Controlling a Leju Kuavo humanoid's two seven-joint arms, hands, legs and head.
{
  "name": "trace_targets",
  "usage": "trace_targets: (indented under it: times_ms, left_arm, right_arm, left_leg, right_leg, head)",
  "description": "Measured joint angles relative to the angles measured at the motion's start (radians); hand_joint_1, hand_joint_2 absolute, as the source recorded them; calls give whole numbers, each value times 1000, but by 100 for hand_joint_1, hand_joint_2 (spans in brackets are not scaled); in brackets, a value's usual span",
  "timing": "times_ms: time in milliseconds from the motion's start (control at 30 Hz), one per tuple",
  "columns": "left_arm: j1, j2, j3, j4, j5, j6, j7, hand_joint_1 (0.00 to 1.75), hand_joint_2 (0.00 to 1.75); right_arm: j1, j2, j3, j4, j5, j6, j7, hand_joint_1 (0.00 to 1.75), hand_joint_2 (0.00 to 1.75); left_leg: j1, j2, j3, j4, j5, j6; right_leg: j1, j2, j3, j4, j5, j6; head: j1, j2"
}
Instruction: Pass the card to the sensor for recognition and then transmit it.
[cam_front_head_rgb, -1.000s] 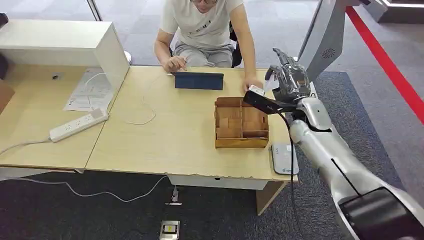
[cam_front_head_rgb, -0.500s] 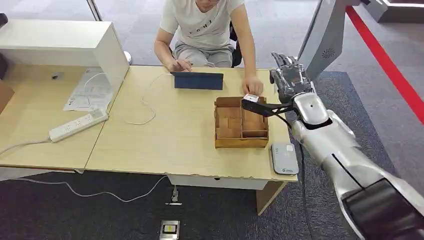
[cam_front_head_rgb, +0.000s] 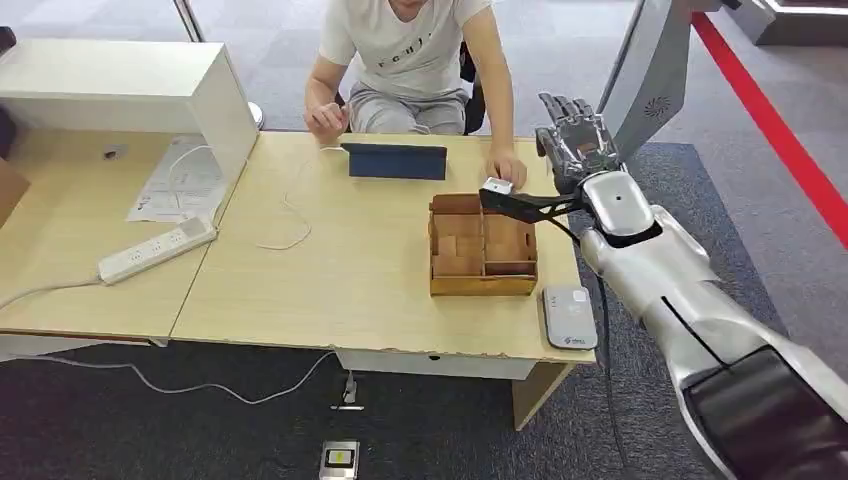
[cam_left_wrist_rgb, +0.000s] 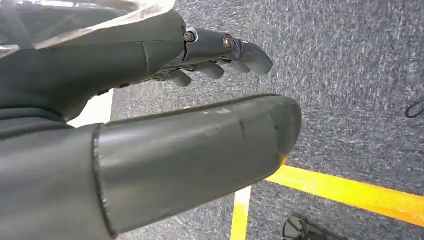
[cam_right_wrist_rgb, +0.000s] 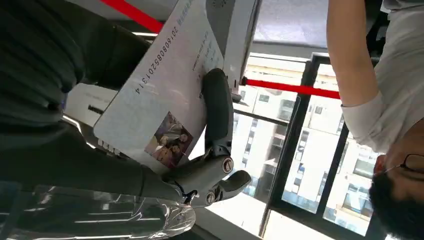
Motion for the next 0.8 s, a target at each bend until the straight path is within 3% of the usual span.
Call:
trace_targets:
  times_ms: [800]
  left_arm:
    - [0, -6, 1, 0, 72, 3, 14, 0, 0]
  right_arm:
    - [16, 23, 16, 5, 31, 19, 1, 175, 175]
  left_leg:
    - [0, 0, 0, 0, 0, 0]
  right_leg:
    - [0, 0, 0, 0, 0, 0]
  head:
    - [0, 0]
